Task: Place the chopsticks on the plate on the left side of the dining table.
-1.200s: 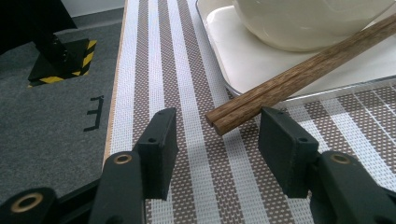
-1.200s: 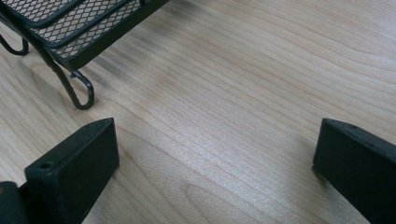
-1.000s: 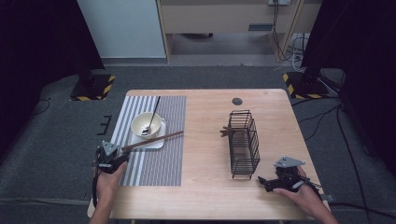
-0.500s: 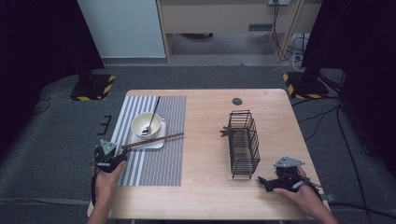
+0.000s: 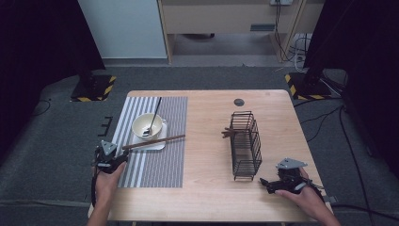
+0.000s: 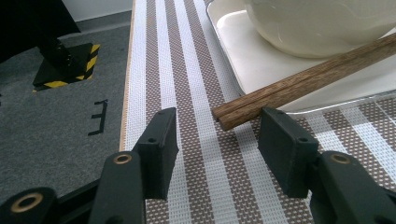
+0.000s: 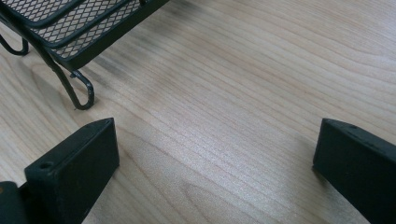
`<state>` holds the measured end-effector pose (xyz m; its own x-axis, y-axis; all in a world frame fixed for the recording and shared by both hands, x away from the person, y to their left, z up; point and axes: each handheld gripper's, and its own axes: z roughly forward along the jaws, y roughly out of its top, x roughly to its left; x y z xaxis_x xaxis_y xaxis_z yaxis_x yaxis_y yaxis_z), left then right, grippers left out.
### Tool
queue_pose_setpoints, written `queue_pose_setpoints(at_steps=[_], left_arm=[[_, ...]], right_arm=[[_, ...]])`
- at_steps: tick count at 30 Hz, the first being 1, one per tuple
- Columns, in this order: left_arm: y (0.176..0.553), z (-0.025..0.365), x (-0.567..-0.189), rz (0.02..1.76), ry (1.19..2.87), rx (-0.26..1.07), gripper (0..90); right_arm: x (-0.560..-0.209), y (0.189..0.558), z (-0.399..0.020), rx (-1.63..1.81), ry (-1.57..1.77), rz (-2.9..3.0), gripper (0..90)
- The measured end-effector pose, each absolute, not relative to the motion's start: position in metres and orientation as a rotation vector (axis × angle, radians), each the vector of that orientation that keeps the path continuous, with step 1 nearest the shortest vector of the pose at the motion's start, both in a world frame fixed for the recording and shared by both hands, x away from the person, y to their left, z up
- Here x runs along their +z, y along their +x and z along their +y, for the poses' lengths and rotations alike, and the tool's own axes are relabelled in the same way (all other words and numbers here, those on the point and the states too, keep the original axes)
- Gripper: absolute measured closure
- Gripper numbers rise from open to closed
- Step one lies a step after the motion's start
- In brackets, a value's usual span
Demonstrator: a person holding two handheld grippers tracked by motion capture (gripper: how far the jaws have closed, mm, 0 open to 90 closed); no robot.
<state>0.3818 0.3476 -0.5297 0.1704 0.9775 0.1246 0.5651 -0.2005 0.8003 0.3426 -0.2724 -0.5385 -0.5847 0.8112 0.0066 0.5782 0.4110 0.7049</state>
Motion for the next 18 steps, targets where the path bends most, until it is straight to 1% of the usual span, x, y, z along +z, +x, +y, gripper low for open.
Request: queue_pose_setpoints(at_steps=[18], left_arm=[[0.3874,0.3547,-0.5289,1.468,1.84,0.907,47.0]], right_arm=[[-0.5385,0.3426,-0.2723,0.968,1.201,2.335,0.2]])
